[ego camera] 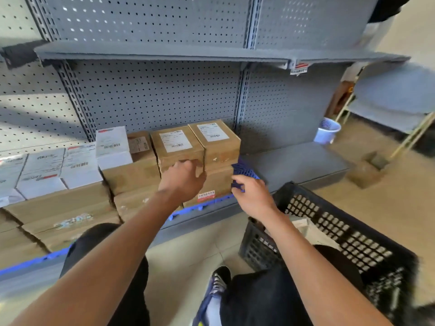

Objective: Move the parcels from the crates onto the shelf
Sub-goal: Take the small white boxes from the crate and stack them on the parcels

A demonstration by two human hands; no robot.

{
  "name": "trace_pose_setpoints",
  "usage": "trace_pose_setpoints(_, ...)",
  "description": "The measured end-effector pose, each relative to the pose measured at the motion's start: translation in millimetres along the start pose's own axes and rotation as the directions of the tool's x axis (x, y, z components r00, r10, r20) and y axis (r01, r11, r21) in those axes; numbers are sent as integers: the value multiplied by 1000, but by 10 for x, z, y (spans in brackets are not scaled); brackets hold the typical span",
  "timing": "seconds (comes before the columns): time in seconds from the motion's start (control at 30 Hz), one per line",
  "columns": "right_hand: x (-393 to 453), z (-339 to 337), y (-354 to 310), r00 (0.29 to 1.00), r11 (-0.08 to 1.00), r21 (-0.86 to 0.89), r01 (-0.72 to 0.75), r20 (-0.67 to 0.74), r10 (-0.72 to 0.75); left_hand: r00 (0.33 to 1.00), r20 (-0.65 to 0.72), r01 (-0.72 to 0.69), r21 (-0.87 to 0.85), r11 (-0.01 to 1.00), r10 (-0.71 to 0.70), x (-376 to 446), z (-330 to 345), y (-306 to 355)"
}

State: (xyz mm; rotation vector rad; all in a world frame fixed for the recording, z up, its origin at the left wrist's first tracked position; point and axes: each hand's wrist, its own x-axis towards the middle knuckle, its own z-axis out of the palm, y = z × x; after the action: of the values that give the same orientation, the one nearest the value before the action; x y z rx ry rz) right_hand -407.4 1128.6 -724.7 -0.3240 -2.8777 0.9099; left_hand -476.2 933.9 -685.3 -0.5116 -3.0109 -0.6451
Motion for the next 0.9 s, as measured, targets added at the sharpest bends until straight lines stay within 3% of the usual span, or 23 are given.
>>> trace_pose_setpoints(0.23, -560, -359, 694, 964, 982, 43, -187, -187, 191, 962, 159, -208, -90, 974, 220, -105, 604, 748)
trace_pose_setpoints(0.53, -985, -416, 1595, 881, 887, -73, -455, -179, 437, 865, 319, -335, -208, 919, 388, -162, 1545, 1377)
trace_pose_setpoints(0.67, -1177, -317, 1941, 820, 842, 86, -532, -195, 538, 822, 384, -379, -182, 907, 420, -224, 1992, 1500)
trace_pose_setpoints(0.9, -1393, 65, 2501, 759, 765, 92, -637, -95, 644, 675, 560, -448, -206, 870, 480, -276, 2722, 1560)
